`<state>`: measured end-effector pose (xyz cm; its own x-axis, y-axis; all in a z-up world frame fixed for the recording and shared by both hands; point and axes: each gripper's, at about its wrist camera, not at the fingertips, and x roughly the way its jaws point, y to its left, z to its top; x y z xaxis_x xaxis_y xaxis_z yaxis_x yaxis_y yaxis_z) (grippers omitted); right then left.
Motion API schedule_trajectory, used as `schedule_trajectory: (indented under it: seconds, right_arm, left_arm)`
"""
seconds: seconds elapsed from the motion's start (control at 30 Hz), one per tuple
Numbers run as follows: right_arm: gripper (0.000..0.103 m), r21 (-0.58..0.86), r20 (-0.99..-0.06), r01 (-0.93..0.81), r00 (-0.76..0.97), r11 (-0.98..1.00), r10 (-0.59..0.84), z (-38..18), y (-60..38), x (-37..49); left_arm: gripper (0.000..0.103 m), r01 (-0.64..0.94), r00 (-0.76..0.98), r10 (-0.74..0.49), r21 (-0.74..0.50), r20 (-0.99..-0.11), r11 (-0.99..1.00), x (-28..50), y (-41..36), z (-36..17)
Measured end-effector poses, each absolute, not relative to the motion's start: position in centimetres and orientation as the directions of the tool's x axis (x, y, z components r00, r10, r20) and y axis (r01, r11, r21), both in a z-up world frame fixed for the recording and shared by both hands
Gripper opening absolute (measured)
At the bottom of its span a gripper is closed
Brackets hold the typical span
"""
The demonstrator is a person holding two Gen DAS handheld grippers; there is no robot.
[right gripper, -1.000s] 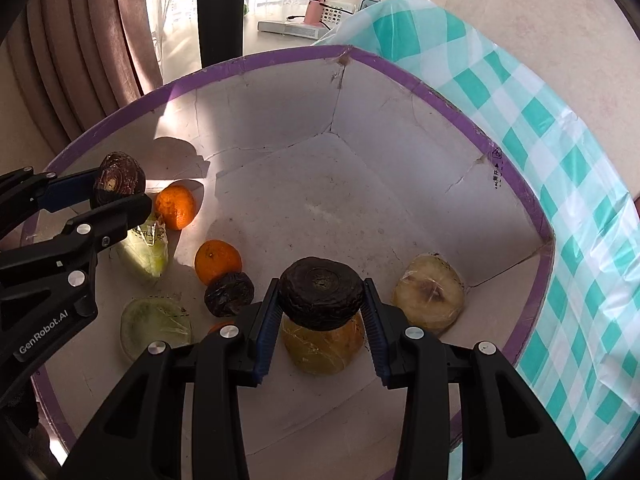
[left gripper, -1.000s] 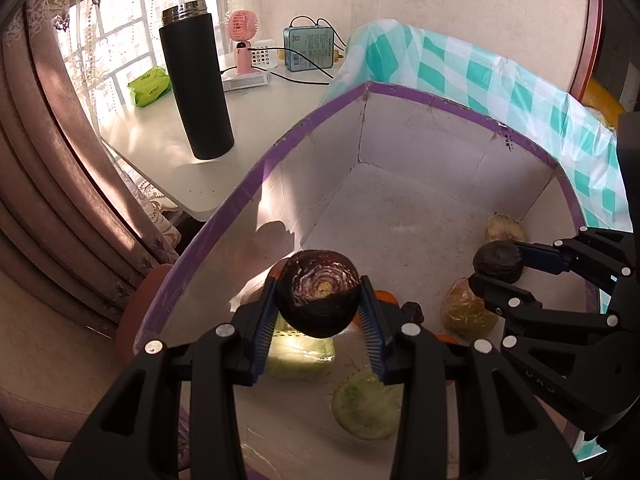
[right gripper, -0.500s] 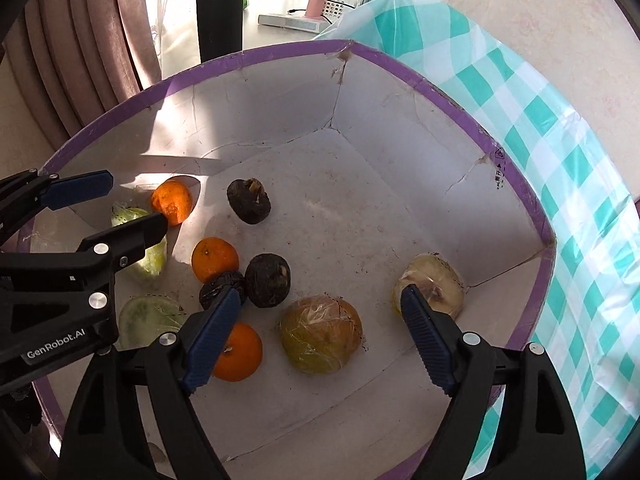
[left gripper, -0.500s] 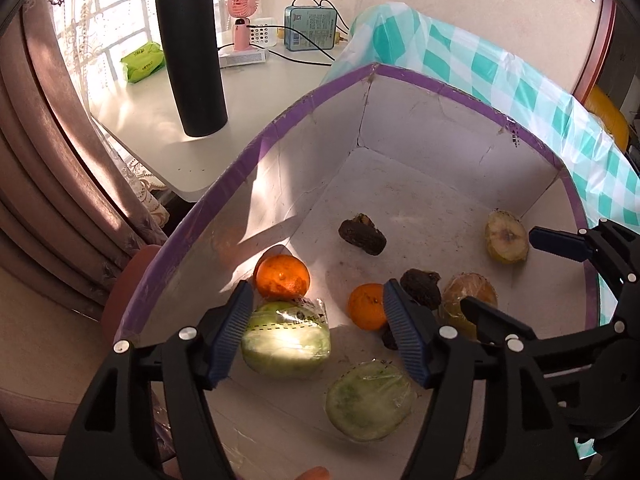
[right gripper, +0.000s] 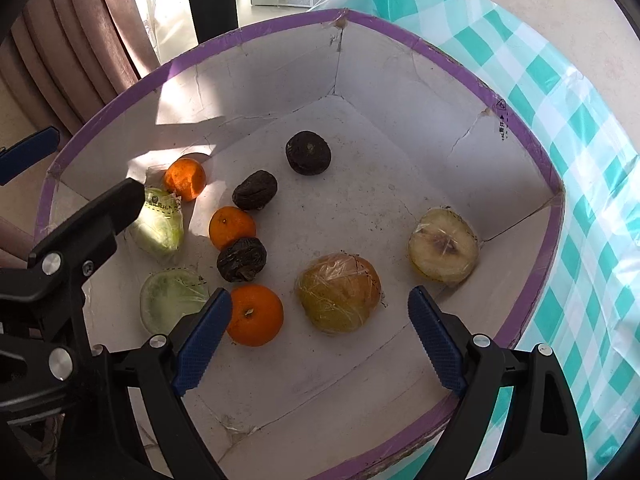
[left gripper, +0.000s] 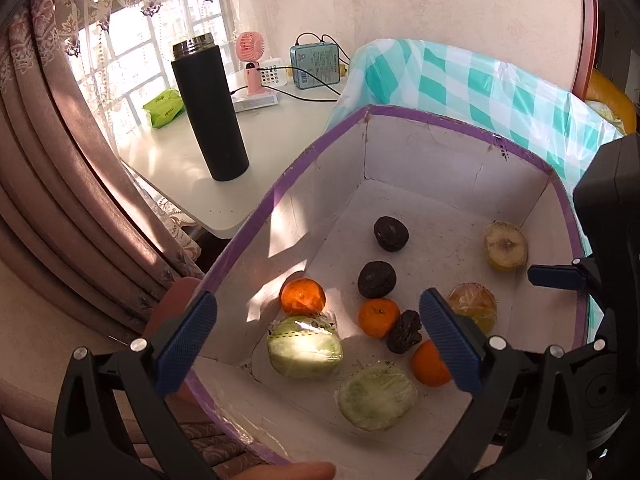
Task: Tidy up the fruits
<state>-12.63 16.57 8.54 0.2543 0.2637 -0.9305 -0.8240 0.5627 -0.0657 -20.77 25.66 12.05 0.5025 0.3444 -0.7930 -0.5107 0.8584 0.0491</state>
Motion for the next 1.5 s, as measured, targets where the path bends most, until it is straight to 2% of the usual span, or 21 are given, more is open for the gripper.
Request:
schedule_trajectory:
  seconds: [0.1, 0.27, 1.5]
  right_arm:
    - [0.086, -0.079, -0.935, -0.824, 0.256, 0.561, 0.245, 8.4, 16.6, -13.1]
    - [0.086, -0.078, -0.936, -0.821, 0.256, 0.566, 0.243, 8.4, 16.6, -13.3]
    - [0.086, -0.101, -0.931, -0.823, 0.277, 0.559, 0.239, 8.0, 16.6, -13.4]
  left_arm:
    - [0.101, -0.507, 0.458, 0.248, -0.022, -0.854, 0.862, -20.2, 26.5, 10.4]
    - [0.101, -0.513, 0.441, 0.187, -0.076, -0.878, 0.855, -20.2, 27.3, 9.5]
    - [0.101, -0.512, 0.395, 0.199, -0.035, -0.897, 0.859, -19.8, 27.1, 8.5]
